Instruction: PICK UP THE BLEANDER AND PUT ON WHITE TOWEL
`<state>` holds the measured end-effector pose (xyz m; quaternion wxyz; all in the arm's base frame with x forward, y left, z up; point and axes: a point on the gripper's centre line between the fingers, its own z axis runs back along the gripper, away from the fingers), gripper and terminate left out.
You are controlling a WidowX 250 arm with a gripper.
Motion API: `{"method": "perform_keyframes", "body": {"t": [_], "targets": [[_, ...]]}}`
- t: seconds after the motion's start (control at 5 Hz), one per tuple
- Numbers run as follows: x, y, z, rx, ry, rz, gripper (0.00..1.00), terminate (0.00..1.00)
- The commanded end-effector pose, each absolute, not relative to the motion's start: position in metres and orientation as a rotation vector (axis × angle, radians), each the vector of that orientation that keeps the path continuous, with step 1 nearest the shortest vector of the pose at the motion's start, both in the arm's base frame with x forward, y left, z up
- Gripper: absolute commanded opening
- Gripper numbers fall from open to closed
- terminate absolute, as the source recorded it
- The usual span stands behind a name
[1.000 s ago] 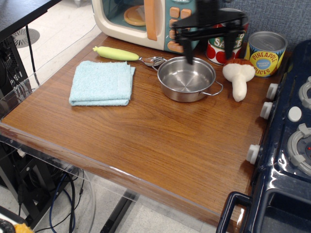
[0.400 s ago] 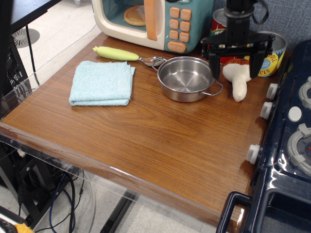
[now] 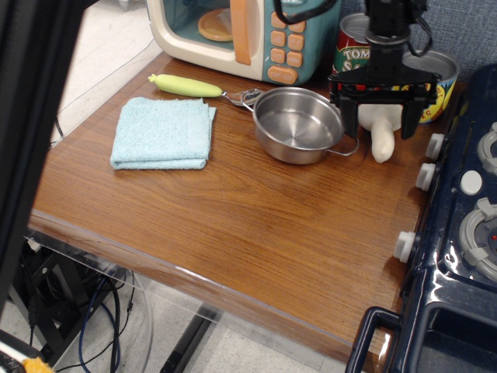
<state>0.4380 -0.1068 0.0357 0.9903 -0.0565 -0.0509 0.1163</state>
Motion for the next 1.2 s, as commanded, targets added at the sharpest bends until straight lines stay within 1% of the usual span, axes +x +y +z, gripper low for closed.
{"method": "perform_keyframes", "body": {"t": [0.0, 0.2, 0.4, 0.6, 0.8, 1.0], "targets": [[0.438, -0.120, 0.055, -0.116, -0.149, 0.185, 1.00, 0.00], [0.437, -0.119, 0.049, -0.118, -0.145, 0.195, 0.00, 0.00], [0.436, -0.121, 0.050, -0.111, -0.160, 0.195, 0.00, 0.00], [0.436, -0.120, 0.051, -0.108, -0.157, 0.194, 0.00, 0.00], [0.437, -0.118, 0.059, -0.103, -0.164, 0.189, 0.00, 0.00], [0.437, -0.113, 0.078, -0.123, -0.184, 0.201, 0.00, 0.00]]}}
